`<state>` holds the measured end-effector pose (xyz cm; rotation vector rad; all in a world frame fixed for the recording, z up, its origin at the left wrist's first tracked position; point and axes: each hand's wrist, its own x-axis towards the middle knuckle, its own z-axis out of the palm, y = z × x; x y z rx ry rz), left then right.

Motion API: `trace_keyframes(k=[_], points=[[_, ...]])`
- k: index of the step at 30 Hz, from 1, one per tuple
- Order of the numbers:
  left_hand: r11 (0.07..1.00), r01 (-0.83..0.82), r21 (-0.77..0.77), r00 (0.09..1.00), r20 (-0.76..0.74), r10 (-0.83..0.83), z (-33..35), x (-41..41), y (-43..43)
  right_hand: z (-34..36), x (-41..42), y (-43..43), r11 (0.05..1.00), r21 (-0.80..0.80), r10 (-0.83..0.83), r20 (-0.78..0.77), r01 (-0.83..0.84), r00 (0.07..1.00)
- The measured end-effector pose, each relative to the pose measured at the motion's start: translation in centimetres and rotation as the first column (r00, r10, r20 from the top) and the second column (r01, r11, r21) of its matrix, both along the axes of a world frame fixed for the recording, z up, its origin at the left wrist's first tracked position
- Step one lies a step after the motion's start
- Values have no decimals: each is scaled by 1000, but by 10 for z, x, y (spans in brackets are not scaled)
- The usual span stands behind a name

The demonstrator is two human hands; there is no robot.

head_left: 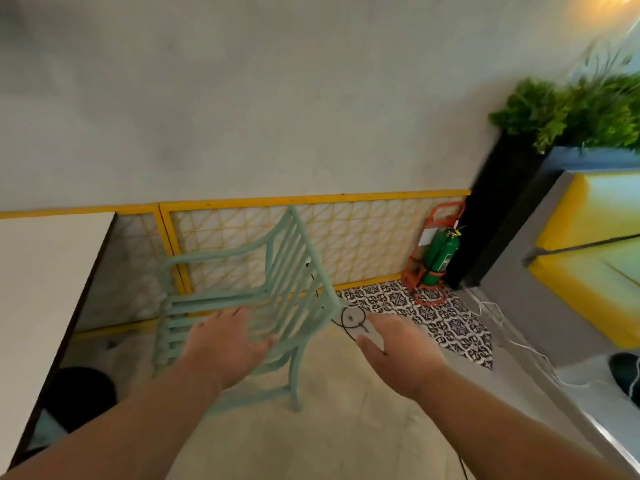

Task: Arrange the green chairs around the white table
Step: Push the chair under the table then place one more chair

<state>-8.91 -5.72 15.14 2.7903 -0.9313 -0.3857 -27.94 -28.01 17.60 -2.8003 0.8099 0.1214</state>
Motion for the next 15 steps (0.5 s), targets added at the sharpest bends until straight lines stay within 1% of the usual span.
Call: trace_keyframes(k=[6,9,12,15], points=[[984,-171,52,985,6,171,0,34,-34,-3,75,-77,990,34,138,14,-138,990],[972,-215,92,977,30,213,-6,67,-50,-10,113,-104,981,25,191,0,-191,982],[962,-266,70,964,46,263,-8,106,-85,-17,149,-142,978,27,209,12,-209,978],[958,-273,88,962,35,271,-11,127,-124,-18,180,-181,971,39,236,20,-237,972]])
